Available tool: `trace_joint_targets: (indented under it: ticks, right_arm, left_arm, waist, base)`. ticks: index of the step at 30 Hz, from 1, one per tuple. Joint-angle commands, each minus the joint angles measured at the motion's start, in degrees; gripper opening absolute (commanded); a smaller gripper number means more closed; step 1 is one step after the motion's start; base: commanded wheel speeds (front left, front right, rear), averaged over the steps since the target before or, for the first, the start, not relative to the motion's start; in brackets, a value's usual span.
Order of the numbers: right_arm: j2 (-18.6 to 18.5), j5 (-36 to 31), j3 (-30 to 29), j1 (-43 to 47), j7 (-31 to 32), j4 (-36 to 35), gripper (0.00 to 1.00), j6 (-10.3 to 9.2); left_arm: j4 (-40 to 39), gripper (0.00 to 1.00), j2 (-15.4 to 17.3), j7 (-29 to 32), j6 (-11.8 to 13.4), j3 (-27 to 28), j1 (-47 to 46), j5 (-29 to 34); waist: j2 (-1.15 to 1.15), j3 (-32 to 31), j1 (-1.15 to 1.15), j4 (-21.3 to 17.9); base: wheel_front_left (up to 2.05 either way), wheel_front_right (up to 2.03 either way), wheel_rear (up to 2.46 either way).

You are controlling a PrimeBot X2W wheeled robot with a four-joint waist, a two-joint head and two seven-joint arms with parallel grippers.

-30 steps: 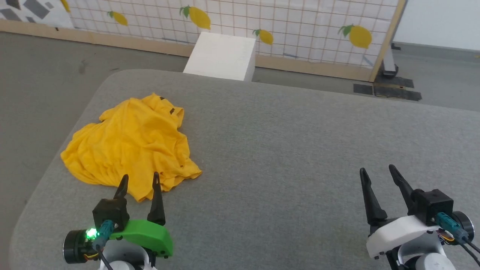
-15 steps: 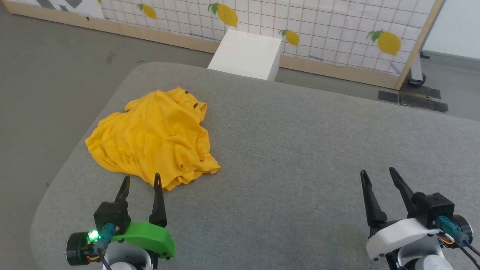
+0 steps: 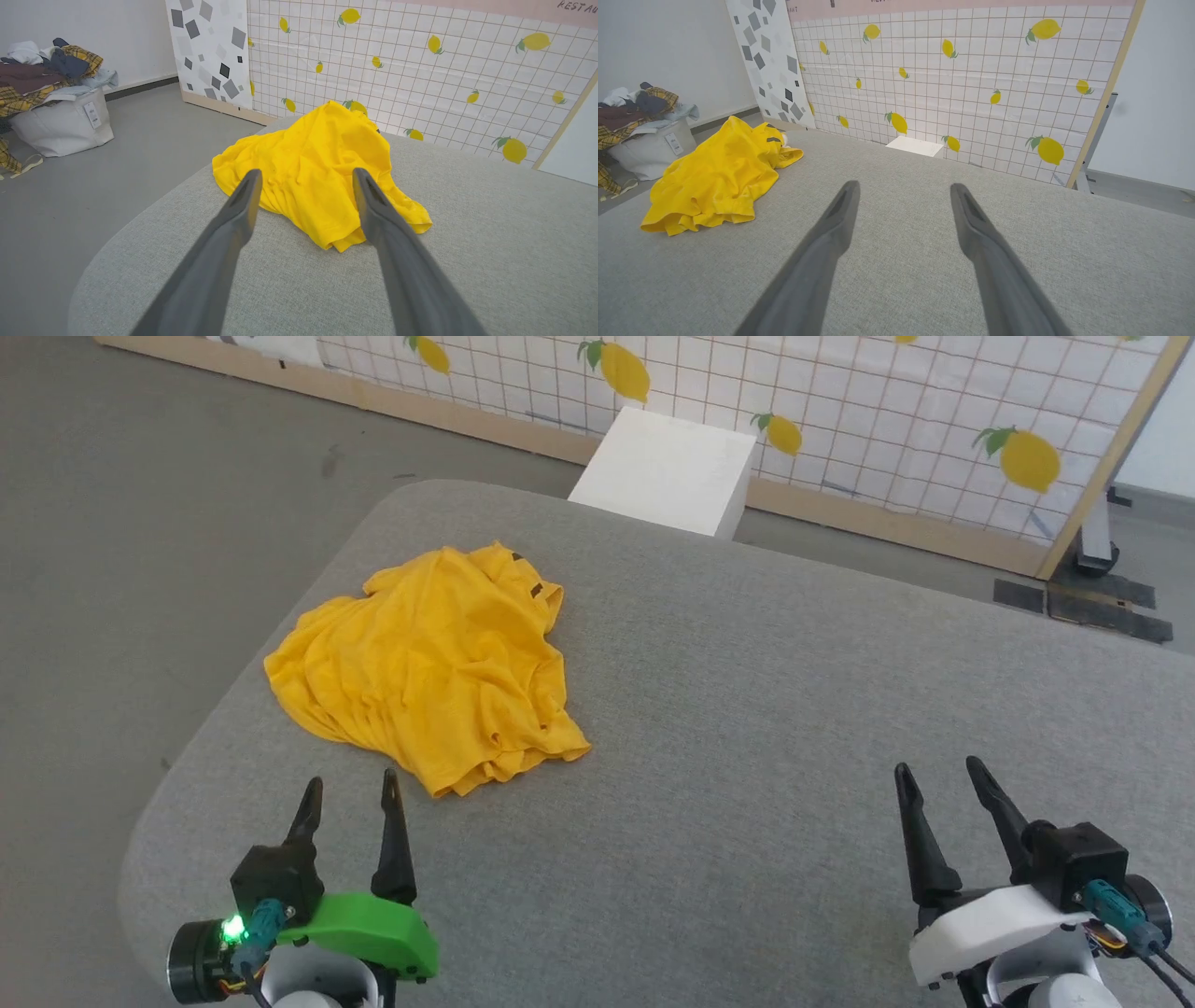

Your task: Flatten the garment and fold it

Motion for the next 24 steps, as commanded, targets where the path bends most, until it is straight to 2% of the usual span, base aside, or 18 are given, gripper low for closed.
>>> trace_joint_targets:
  ticks: [1,19,24]
  right_arm:
    - [0.1,0.6,0.1,0.3,-0.6,0.4,1.0,-0.06]
    - [0.1,1.1,0.0,0.5,-1.8,1.4,1.0,-0.07]
    - [0.1,1.2,-0.1,0.2,-1.8,1.4,1.0,-0.08]
  left_arm:
    - [0.3,1.0,-0.1,-0.6,0.3,-0.2,0.5,-0.4]
    - [1.8,1.0,-0.2,-2.9,1.4,-1.8,0.0,-2.6]
    - [2.9,1.0,-0.2,-3.5,1.0,-2.9,-1.7,-3.9]
  waist:
    - [0.0,0.0,0.0,0.6]
    - [0.0,0.8,-0.01,5.6]
    - [0.0,1.5,-0.01,6.4]
  base:
    - [0.0,0.0,0.0]
    - [0.0,0.0,0.0]
    - [0.0,0.0,0.0]
